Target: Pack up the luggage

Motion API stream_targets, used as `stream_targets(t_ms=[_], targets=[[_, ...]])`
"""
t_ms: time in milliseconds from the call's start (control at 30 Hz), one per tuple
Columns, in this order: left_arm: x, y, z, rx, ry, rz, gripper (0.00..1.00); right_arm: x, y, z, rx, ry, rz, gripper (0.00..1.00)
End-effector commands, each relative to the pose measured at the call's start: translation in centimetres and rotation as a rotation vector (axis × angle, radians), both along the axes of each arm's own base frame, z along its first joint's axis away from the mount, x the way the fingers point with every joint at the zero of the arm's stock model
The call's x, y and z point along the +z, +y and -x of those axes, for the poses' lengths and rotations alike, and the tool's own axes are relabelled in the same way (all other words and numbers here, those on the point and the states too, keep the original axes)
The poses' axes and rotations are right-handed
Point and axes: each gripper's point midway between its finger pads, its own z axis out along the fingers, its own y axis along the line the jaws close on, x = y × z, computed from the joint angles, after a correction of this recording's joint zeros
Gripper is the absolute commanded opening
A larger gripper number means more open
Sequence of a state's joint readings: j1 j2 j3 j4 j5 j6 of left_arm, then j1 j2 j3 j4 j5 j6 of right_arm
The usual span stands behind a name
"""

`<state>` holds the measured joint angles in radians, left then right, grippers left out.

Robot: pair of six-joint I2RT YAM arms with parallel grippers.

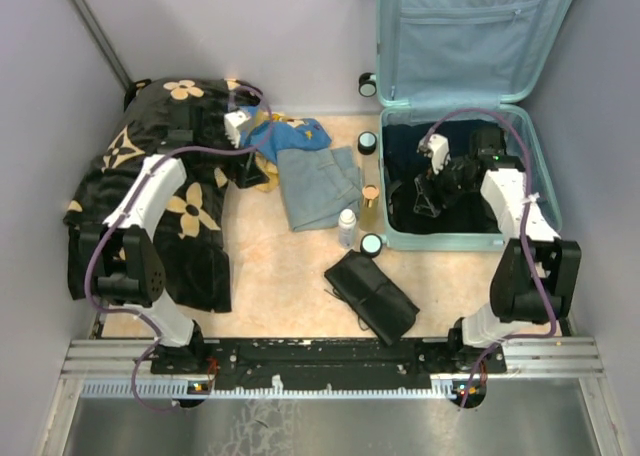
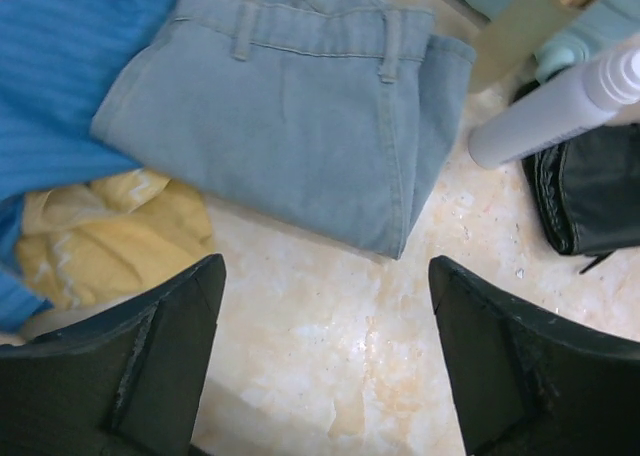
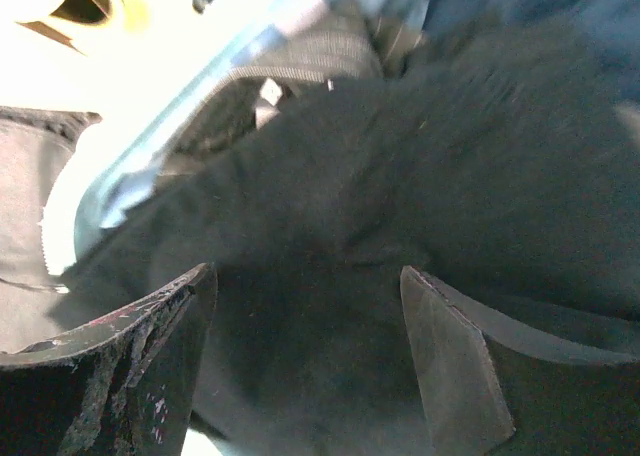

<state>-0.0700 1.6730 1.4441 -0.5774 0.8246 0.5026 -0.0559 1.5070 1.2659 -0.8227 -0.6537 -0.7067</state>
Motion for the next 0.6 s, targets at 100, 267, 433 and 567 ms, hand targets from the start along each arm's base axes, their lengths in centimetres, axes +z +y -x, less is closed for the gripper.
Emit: stream_targets(t_ms=[100, 267, 433, 567], targets=[[-3.9, -5.3, 1.9, -0.165, -0.033, -0.149, 0.92, -6.2, -0.4, 0.1, 0.034, 0.056, 0.016, 0.77], [-6.6, -9.0, 2.6, -0.360, -0.180, -0.223, 0.92, -2.6, 0.1, -1.3, -0.024, 0.025, -0.092, 0.87], [-9.0, -11.6, 2.3, -0.493, -0.314, -0.211, 0.91, 2.1, 0.1, -2.4, -0.095, -0.006, -0.208, 0.96], [-11.3, -13.4, 2.3, -0.557, -0.329, -0.210, 0.92, 4.9, 0.2, -2.7, -0.133, -0.035, -0.276, 0.99]])
